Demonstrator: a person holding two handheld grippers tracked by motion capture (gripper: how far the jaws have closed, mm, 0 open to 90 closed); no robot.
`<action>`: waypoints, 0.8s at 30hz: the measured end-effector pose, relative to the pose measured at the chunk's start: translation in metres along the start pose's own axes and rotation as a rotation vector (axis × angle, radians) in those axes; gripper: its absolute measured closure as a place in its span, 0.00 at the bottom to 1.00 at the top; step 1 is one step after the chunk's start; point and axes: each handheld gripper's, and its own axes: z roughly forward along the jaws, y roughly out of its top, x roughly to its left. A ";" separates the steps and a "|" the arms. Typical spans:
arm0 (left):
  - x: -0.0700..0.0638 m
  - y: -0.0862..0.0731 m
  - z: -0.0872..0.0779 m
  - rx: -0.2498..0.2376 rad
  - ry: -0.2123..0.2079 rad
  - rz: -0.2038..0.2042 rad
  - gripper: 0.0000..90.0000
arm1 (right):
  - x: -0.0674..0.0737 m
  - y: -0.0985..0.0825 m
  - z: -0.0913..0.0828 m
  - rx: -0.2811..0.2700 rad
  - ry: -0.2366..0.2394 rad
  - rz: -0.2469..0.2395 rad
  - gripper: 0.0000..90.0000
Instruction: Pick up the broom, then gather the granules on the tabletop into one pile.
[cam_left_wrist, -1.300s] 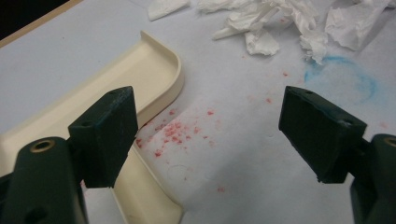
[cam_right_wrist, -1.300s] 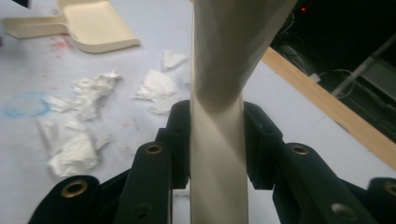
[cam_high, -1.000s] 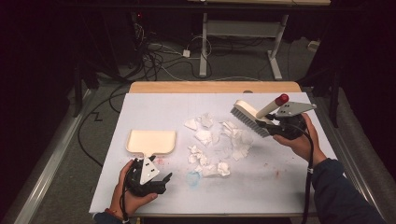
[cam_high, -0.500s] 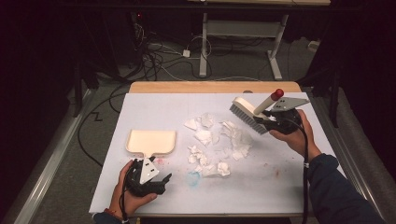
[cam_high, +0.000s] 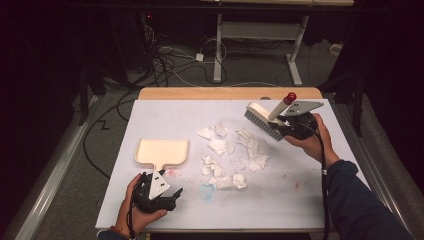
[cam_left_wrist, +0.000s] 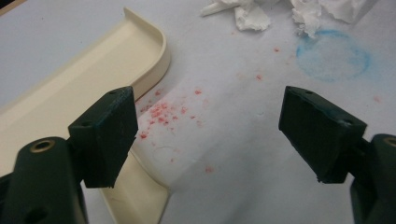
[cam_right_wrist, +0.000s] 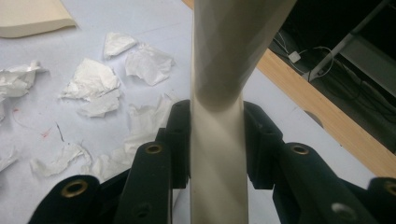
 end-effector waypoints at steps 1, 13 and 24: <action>0.000 0.000 0.000 -0.001 0.000 -0.001 0.21 | 0.000 0.001 0.001 0.003 0.000 0.000 0.76; -0.001 -0.001 0.002 0.015 -0.008 -0.017 0.21 | -0.020 0.021 0.044 0.076 -0.038 -0.053 0.76; -0.005 -0.006 -0.001 0.029 -0.016 -0.007 0.21 | -0.008 0.037 0.108 0.142 -0.030 -0.153 0.76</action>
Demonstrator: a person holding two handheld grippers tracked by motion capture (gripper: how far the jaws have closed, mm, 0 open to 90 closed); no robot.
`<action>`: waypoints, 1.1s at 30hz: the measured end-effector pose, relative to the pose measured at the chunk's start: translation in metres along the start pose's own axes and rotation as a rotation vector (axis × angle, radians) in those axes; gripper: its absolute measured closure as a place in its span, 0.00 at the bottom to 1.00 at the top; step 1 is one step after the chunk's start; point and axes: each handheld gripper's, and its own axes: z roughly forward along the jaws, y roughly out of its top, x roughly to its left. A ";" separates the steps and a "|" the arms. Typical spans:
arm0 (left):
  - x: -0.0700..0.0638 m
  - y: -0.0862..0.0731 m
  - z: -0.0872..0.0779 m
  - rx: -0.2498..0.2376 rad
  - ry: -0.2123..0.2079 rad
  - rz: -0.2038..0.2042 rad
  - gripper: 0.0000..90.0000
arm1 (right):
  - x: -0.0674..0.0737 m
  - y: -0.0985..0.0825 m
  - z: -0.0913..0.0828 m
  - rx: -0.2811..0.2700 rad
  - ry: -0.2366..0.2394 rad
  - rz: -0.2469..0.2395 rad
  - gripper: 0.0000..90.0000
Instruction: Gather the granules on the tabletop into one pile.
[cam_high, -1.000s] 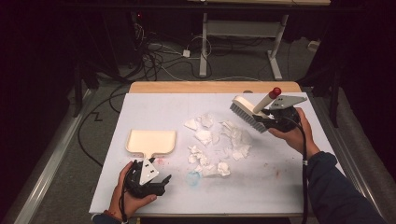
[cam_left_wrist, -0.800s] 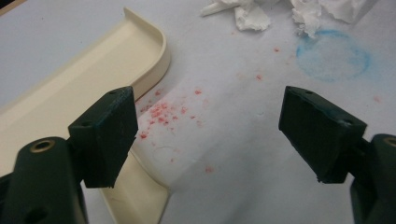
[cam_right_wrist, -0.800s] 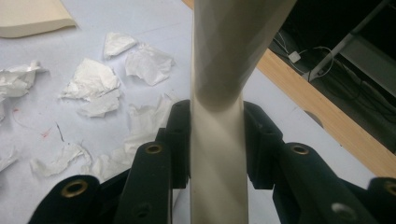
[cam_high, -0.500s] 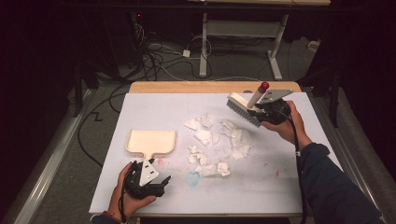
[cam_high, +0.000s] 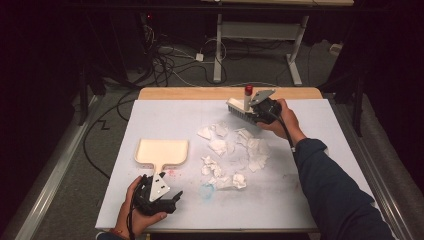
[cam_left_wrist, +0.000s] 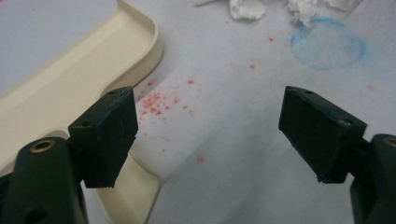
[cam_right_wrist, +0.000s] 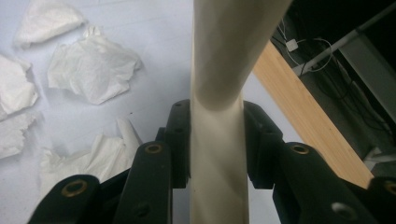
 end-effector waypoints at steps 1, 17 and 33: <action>0.000 -0.001 -0.001 -0.001 0.003 0.001 0.21 | 0.003 0.002 0.001 -0.007 0.004 0.000 0.76; -0.004 0.002 -0.007 -0.011 0.012 0.017 0.21 | 0.044 -0.025 -0.031 -0.053 0.161 -0.097 0.76; -0.007 0.003 -0.006 -0.004 0.006 0.023 0.21 | 0.061 -0.018 -0.079 -0.107 0.152 -0.197 0.76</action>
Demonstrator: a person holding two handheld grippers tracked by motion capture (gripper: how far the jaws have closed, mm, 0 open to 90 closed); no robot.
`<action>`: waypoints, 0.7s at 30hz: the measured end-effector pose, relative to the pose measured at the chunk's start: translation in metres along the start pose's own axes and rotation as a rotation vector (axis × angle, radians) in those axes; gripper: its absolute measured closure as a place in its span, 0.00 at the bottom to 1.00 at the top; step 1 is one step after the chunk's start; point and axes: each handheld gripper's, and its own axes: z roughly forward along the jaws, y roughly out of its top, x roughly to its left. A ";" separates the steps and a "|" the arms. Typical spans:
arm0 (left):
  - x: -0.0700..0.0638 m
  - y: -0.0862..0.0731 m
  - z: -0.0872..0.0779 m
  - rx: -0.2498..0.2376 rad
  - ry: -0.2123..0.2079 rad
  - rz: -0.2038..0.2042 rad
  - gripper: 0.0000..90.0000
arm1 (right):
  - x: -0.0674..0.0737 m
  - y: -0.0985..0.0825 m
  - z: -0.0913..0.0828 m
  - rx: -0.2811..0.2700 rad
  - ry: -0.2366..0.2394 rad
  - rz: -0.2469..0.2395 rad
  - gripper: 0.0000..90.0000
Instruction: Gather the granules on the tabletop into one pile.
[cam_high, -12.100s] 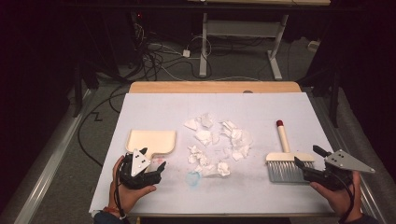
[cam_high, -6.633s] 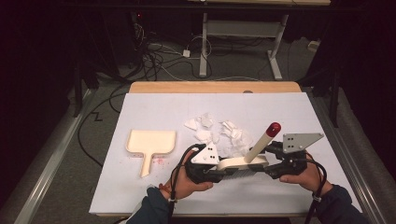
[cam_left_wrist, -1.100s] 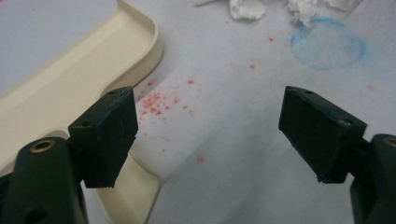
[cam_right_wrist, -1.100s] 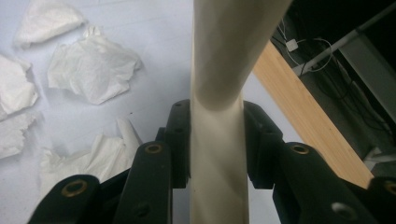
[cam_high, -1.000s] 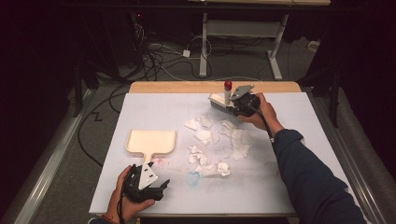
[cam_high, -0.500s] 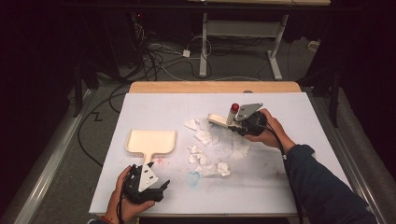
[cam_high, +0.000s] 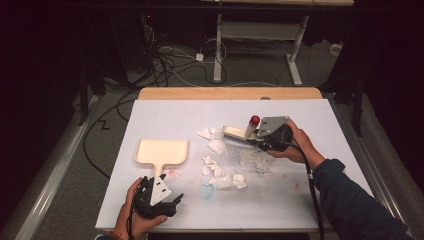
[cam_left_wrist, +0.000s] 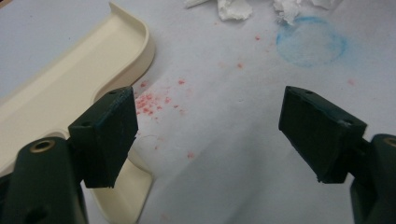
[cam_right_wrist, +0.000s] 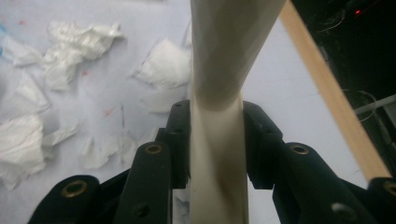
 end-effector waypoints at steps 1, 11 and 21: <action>0.001 0.000 -0.001 -0.003 0.005 0.010 0.21 | -0.003 0.003 -0.001 -0.007 -0.010 0.001 0.76; 0.002 -0.004 -0.004 -0.003 0.008 0.001 0.21 | -0.031 0.043 0.032 -0.031 -0.072 0.003 0.76; 0.003 -0.007 -0.004 -0.002 0.007 -0.008 0.21 | -0.028 0.053 0.090 0.035 -0.093 -0.018 0.76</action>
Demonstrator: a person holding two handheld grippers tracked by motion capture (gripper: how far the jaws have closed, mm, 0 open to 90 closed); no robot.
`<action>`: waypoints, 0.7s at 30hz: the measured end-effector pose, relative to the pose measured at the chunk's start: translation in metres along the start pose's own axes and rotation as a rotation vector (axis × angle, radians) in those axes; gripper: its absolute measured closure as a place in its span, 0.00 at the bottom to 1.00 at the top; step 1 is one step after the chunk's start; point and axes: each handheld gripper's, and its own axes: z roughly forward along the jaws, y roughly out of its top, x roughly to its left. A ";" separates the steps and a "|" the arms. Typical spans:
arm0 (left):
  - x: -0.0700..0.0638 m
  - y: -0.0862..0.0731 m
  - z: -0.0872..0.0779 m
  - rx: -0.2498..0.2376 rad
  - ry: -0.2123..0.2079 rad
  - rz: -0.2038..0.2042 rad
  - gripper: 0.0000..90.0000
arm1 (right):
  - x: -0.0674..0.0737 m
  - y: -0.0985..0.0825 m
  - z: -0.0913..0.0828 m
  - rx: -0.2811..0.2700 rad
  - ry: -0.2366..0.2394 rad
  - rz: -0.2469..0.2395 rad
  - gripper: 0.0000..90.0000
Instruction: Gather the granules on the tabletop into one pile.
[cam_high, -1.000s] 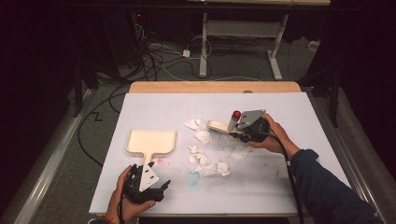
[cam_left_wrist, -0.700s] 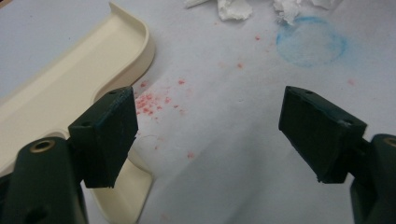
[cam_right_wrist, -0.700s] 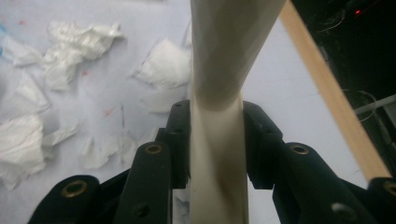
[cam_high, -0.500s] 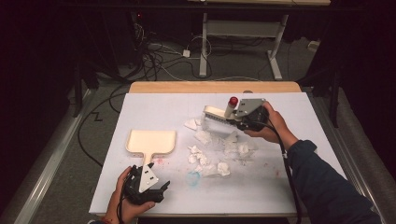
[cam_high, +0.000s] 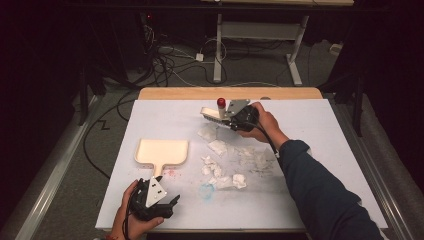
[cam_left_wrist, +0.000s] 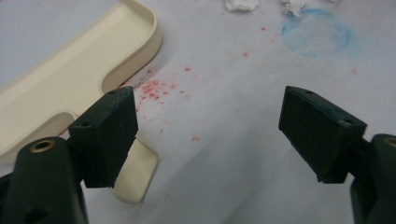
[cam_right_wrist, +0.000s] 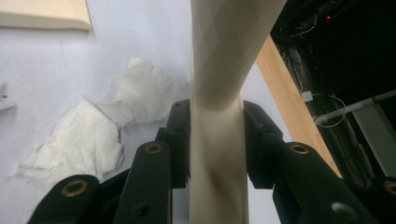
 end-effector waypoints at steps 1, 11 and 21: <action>0.000 0.000 0.000 0.003 0.000 0.003 0.21 | 0.002 0.000 0.004 0.002 0.004 -0.009 0.76; -0.001 0.000 -0.001 0.000 0.002 -0.001 0.21 | 0.021 -0.016 -0.009 -0.071 0.187 -0.101 0.76; -0.006 0.002 -0.001 0.004 -0.004 0.014 0.21 | 0.041 -0.044 -0.048 -0.105 0.296 -0.129 0.76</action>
